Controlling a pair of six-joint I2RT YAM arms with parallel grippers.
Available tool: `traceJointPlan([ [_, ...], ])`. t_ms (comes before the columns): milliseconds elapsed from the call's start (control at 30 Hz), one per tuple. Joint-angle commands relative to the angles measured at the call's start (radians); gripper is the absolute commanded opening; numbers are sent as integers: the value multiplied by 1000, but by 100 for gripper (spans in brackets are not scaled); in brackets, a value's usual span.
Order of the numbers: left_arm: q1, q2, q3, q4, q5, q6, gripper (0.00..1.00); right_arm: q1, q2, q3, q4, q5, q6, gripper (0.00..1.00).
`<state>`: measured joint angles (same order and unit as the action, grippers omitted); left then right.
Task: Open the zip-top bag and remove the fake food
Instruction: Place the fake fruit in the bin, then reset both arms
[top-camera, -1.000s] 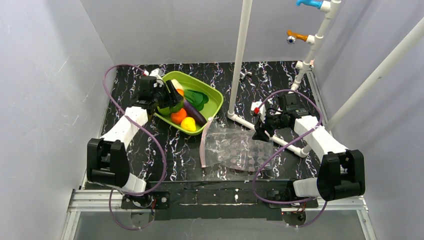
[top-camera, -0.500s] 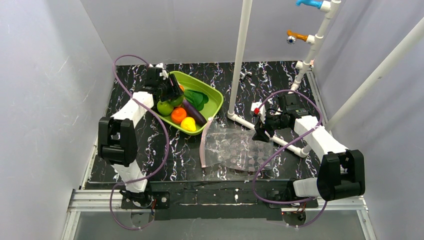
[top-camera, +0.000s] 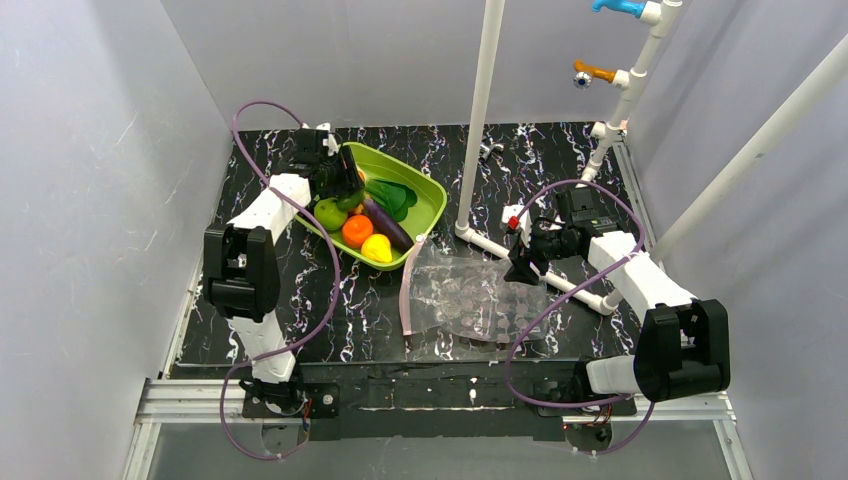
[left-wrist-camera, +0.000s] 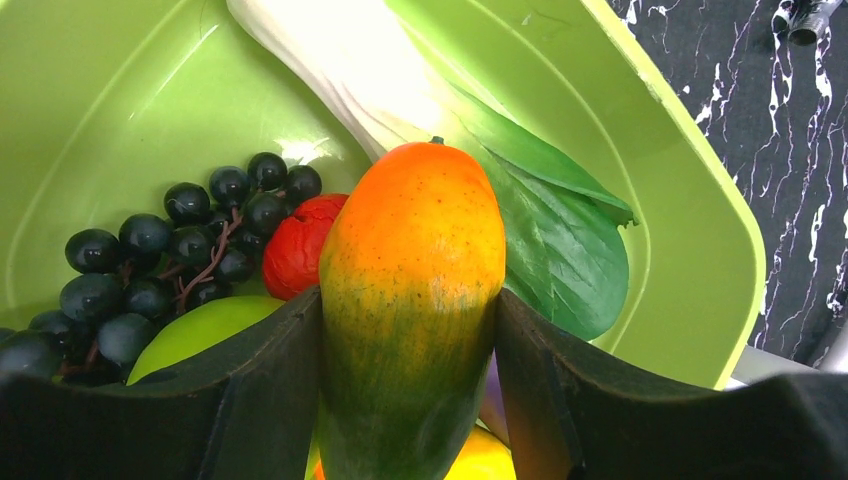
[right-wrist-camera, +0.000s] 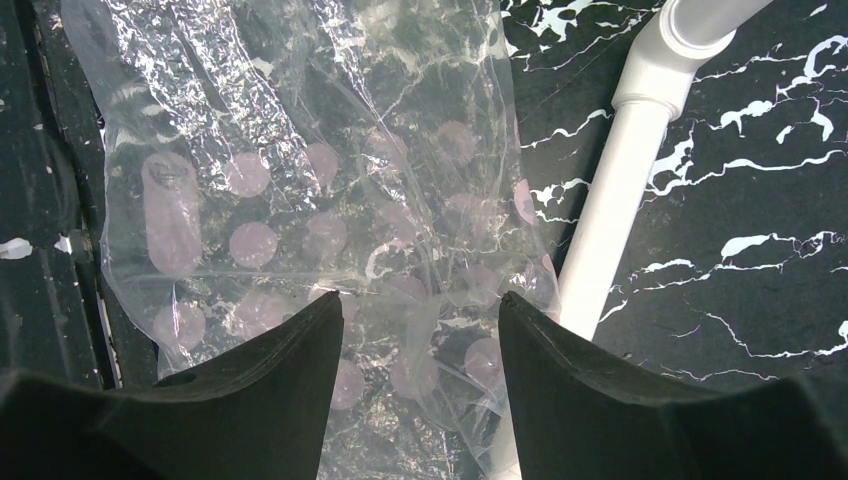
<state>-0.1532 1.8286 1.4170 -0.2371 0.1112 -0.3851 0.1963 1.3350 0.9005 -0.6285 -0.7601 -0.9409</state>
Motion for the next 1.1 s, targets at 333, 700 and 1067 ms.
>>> traceJointPlan([
  [333, 5, -98, 24, 7, -21, 35, 75, -6, -26, 1, -10, -33, -14, 67],
  [700, 6, -248, -61, 41, -29, 60, 98, -8, -37, -4, -29, -57, -43, 68],
  [1067, 7, -460, -216, 37, 8, 55, 98, -10, -50, -8, -68, -92, -101, 69],
])
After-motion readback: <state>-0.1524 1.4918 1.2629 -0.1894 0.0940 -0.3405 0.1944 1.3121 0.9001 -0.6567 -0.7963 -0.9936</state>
